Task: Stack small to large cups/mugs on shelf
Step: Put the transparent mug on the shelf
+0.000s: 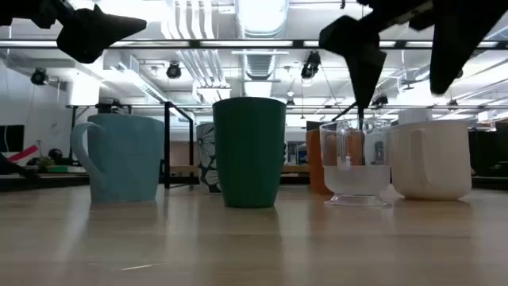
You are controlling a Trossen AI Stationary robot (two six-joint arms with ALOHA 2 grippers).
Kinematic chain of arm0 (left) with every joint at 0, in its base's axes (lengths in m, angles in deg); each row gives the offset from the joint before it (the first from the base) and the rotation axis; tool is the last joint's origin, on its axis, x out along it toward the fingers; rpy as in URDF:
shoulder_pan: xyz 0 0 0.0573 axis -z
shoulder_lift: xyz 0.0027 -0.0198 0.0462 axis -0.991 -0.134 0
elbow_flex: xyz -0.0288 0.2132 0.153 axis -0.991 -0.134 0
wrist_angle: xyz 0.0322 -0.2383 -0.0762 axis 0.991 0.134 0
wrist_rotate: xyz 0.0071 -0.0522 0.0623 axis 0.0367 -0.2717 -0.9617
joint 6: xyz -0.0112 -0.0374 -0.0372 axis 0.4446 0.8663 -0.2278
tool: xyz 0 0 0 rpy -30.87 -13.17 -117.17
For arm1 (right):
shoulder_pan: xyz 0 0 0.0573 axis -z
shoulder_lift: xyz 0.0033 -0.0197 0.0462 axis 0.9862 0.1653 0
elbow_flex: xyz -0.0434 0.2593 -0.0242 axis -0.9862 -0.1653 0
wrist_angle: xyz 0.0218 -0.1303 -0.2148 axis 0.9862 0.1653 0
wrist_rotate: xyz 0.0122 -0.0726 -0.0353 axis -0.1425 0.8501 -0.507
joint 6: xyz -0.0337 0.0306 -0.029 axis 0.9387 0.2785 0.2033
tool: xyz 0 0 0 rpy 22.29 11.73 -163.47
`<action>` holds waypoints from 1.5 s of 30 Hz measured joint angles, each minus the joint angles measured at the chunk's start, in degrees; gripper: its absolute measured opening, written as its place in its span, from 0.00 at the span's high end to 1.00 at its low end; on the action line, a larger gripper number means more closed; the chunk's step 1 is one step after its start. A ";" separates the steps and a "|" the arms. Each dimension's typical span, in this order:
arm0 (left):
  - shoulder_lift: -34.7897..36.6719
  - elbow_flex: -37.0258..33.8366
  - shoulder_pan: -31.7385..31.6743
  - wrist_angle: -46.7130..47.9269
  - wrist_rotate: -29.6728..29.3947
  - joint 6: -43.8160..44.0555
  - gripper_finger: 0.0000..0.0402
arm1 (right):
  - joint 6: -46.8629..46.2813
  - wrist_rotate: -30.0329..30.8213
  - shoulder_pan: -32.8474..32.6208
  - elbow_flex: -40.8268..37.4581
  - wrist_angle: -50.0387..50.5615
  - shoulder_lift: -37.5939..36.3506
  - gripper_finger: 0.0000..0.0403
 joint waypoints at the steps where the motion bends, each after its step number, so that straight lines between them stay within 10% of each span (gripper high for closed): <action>1: -0.01 0.09 0.00 0.47 0.22 0.00 0.06 | 0.52 0.00 0.03 -0.78 -1.20 0.00 0.12; 22: 0.00 0.15 -0.09 0.67 0.46 -0.44 0.06 | 1.64 0.00 2.32 -3.32 -4.36 -0.63 0.12; 32: 1.85 4.09 -3.42 -2.46 -9.15 -24.60 0.06 | 7.64 -4.67 5.25 2.85 0.56 -1.51 0.12; 37: 7.53 16.84 -3.56 17.11 -10.55 -28.91 0.06 | 15.54 -4.70 5.52 16.29 6.99 -3.23 0.12; 45: 9.07 43.80 -3.58 61.47 -11.05 -6.67 0.06 | 16.46 -3.87 10.49 33.15 15.65 -8.78 0.12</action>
